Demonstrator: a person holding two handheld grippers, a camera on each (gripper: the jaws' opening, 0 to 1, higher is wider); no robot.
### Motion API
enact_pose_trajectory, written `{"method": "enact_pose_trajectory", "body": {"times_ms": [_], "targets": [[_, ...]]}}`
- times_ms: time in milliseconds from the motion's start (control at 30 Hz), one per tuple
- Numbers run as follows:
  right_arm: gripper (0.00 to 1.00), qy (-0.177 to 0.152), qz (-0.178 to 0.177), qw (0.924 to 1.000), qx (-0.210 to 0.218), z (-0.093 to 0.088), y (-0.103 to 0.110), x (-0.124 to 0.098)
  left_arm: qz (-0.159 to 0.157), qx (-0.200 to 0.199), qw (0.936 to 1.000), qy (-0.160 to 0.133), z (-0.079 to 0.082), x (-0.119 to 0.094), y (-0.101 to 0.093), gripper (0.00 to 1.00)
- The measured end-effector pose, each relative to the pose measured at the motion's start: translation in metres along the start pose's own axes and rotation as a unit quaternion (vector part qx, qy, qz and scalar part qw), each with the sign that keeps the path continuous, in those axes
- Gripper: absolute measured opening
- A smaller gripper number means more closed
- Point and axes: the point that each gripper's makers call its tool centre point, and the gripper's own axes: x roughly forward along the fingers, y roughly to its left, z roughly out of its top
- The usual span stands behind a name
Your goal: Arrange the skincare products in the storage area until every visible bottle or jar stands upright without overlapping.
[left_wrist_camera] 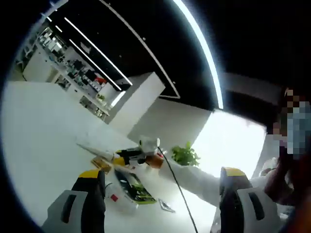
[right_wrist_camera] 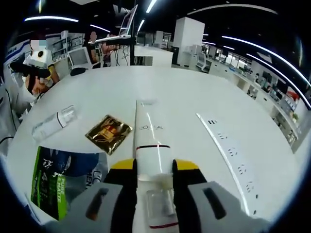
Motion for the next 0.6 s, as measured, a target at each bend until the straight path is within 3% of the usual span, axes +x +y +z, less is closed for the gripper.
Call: {"method": "enact_pose_trajectory", "body": {"times_ms": [133, 200, 600], "targets": [[0.26, 0.003, -0.001, 1.0, -0.001, 0.001, 0.0, 0.0, -0.016, -0.101, 0.9934, -0.052, 0.019, 0.007, 0.006, 1.0], [0.26, 0.005, -0.002, 1.0, -0.001, 0.001, 0.0, 0.0, -0.009, -0.132, 0.9899, -0.051, 0.02, 0.011, 0.013, 1.0], [0.26, 0.012, -0.004, 0.9999, -0.003, 0.003, -0.003, -0.001, 0.0, -0.185, 0.9808, -0.064, 0.025, 0.032, 0.027, 1.0]]}}
